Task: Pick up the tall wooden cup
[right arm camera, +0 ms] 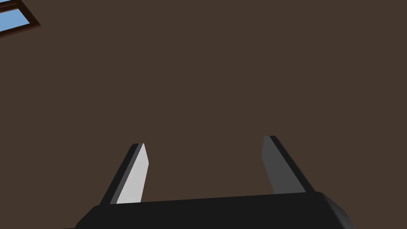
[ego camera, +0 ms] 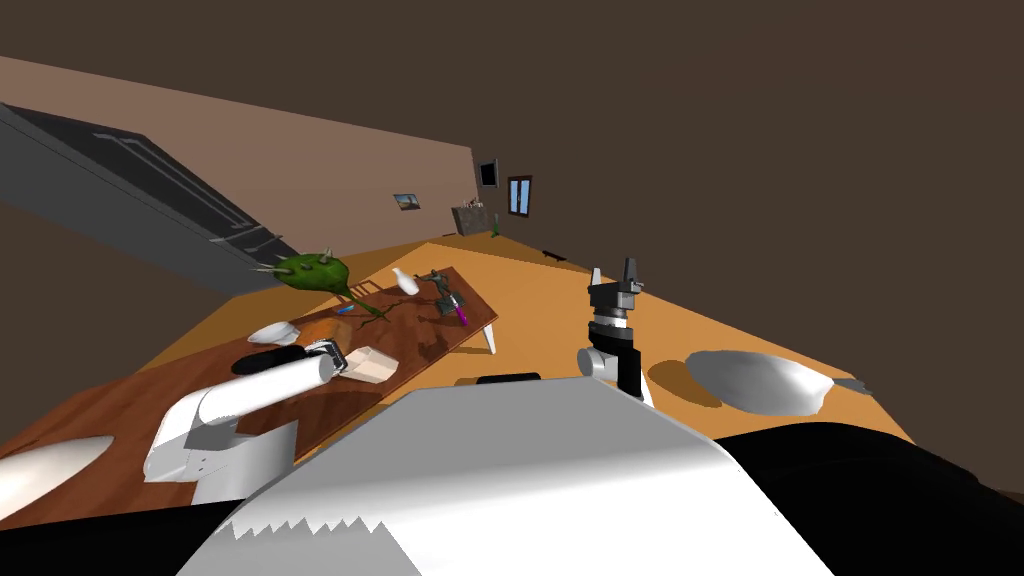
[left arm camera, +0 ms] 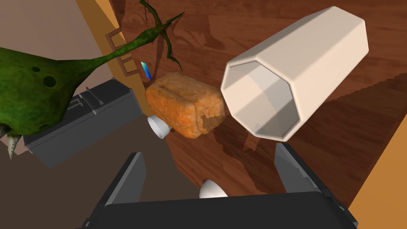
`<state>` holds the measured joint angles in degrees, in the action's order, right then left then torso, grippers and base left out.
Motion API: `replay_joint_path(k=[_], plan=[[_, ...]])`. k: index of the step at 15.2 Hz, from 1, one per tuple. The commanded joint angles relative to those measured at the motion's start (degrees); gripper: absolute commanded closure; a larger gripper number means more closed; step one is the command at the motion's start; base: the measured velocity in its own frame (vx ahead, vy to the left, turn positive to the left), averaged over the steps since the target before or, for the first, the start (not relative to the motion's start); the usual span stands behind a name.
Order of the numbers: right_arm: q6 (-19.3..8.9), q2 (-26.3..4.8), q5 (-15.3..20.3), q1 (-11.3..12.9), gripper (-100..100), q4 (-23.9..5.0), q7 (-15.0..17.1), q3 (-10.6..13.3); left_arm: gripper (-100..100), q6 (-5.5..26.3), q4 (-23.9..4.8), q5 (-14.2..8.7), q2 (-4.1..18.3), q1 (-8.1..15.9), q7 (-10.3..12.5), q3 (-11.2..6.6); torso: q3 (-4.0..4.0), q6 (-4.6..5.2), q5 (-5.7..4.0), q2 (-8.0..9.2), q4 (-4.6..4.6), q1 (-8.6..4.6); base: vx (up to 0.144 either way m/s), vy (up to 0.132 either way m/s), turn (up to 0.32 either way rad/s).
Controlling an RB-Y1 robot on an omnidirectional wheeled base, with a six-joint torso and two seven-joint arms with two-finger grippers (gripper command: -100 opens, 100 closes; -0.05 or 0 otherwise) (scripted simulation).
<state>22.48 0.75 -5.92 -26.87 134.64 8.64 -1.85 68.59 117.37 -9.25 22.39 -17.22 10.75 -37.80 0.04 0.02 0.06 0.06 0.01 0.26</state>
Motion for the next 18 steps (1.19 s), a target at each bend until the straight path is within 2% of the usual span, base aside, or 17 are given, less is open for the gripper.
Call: replay_joint_path(k=[1, 3, 4, 6, 7, 9, 10, 12, 16, 18], plan=[[0.0, 0.0, 0.0, 0.0, 0, 0.0, 0.0, 0.0, -100, 2.9, -0.8, -0.2, 0.1, 0.6, 0.4, -0.52, 0.00, 0.00, 0.00, 0.00, 0.00, 0.00, -0.021, 0.041, -0.175], [0.0, 0.0, 0.0, 0.0, 0, 0.0, 0.0, 0.0, -100, 3.9, -0.8, -0.2, 0.1, 0.6, 0.4, -0.52, -0.01, -0.03, 0.01, -0.03, 0.00, 0.01, -0.008, 0.027, -0.034], [0.0, 0.0, 0.0, 0.0, 0, 0.0, 0.0, 0.0, -100, 5.8, -1.8, -0.7, 0.3, 1.2, 0.9, -1.34, -0.02, -0.04, 0.00, -0.05, -0.01, -0.03, -0.012, 0.027, -0.161], [0.0, 0.0, 0.0, 0.0, 0, 0.0, 0.0, 0.0, -100, 7.5, -1.8, -0.7, 0.3, 1.2, 0.9, -1.34, -0.02, -0.01, 0.00, -0.04, -0.01, 0.00, -0.014, 0.037, -0.112], [0.0, 0.0, 0.0, 0.0, 0, 0.0, 0.0, 0.0, -100, 9.1, -2.8, -1.1, 0.5, 1.7, 1.5, -2.06, -0.02, -0.03, 0.00, -0.05, -0.01, 0.00, -0.014, 0.044, -0.155], [0.0, 0.0, 0.0, 0.0, 0, 0.0, 0.0, 0.0, -100, 10.9, -2.8, -1.1, 0.5, 1.7, 1.5, -2.06, -0.02, -0.01, 0.01, -0.04, -0.01, 0.05, -0.015, 0.045, -0.114], [0.0, 0.0, 0.0, 0.0, 0, 0.0, 0.0, 0.0, -100, 12.4, -3.8, -1.6, 0.7, 2.3, 2.0, -2.70, -0.02, -0.04, 0.01, -0.04, -0.01, 0.03, -0.015, 0.041, -0.131], [0.0, 0.0, 0.0, 0.0, 0, 0.0, 0.0, 0.0, -100, 14.2, -3.8, -1.6, 0.7, 2.3, 2.0, -2.70, -0.02, -0.01, 0.02, -0.03, -0.01, 0.05, -0.019, 0.045, -0.108], [0.0, 0.0, 0.0, 0.0, 0, 0.0, 0.0, 0.0, -100, 19.2, -5.7, -2.4, 0.9, 3.4, 3.1, -3.73, -0.04, -0.03, 0.01, -0.07, -0.01, 0.03, -0.011, 0.045, -0.112], [0.0, 0.0, 0.0, 0.0, 0, 0.0, 0.0, 0.0, -100, 20.4, -5.7, -2.4, 0.9, 3.4, 3.1, -3.73, -0.04, -0.02, 0.02, -0.07, -0.01, 0.09, -0.010, 0.051, -0.100]])
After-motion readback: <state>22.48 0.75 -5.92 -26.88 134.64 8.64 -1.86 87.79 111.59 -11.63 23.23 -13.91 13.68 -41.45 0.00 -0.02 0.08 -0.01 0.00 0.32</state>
